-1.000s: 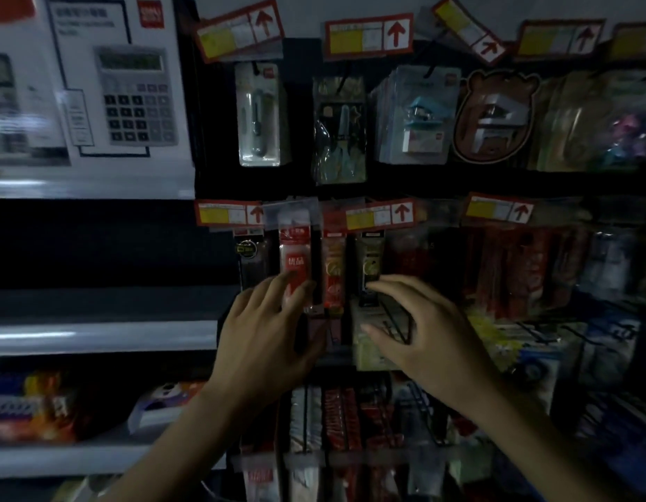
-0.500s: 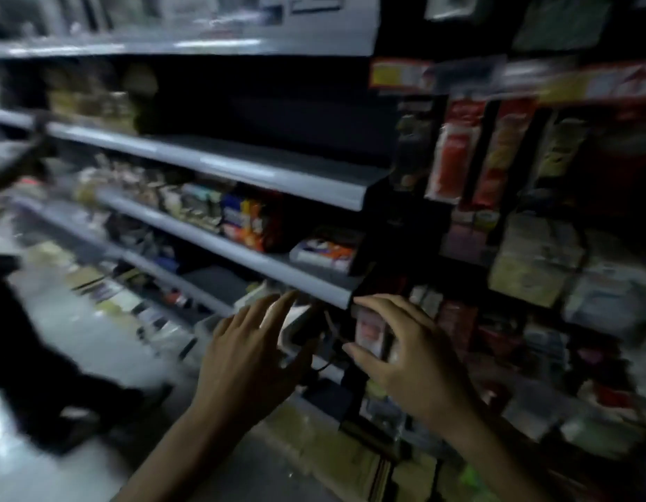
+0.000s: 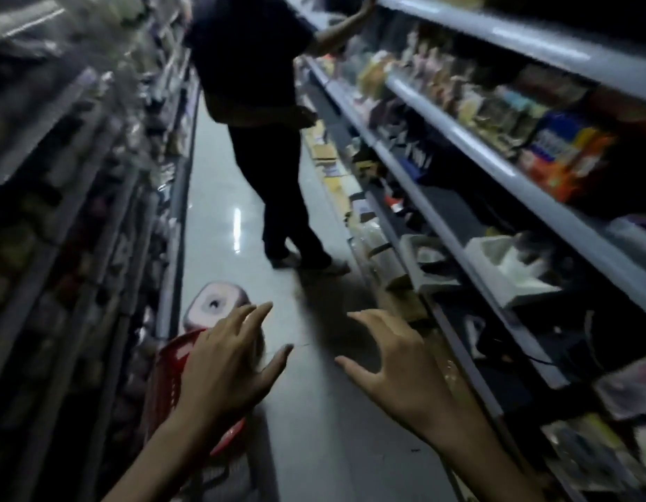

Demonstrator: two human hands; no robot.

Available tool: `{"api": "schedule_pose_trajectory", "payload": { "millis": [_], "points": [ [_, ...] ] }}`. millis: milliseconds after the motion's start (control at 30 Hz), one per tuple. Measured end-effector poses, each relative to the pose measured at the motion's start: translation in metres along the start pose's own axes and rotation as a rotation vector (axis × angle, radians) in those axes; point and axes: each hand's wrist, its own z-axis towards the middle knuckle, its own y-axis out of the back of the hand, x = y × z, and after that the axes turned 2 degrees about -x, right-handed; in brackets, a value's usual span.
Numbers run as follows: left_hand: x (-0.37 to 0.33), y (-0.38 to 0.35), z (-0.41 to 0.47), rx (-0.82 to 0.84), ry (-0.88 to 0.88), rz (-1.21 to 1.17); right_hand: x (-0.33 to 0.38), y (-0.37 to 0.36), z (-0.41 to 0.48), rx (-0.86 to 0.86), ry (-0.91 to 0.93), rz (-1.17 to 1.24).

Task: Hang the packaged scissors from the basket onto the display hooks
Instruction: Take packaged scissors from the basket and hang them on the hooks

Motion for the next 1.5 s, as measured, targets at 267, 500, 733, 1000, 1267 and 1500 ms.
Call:
{"api": "schedule_pose_trajectory", "payload": {
  "millis": [267,500,733,1000,1267,1500],
  "points": [
    [0.154,-0.017,-0.060,0.027,0.388,0.061,0.074,-0.127,0.081,0.287,0.175,-0.040],
    [0.227,-0.041,-0.104,0.105,0.714,0.031,0.097,-0.220,0.127,0.554,0.291,-0.085],
    [0.261,-0.101,-0.102,0.188,0.937,0.027,0.084,-0.316,0.189,0.825,0.453,-0.182],
    [0.311,-0.233,-0.073,0.311,1.168,-0.013,0.023,-0.465,0.248,1.052,0.538,-0.251],
    [0.395,-0.431,-0.057,0.465,1.190,-0.139,-0.052,-0.644,0.257,1.103,0.647,-0.435],
    [0.484,-0.591,-0.074,0.637,1.151,-0.110,-0.112,-0.784,0.259,1.060,0.728,-0.549]
  ]
}}
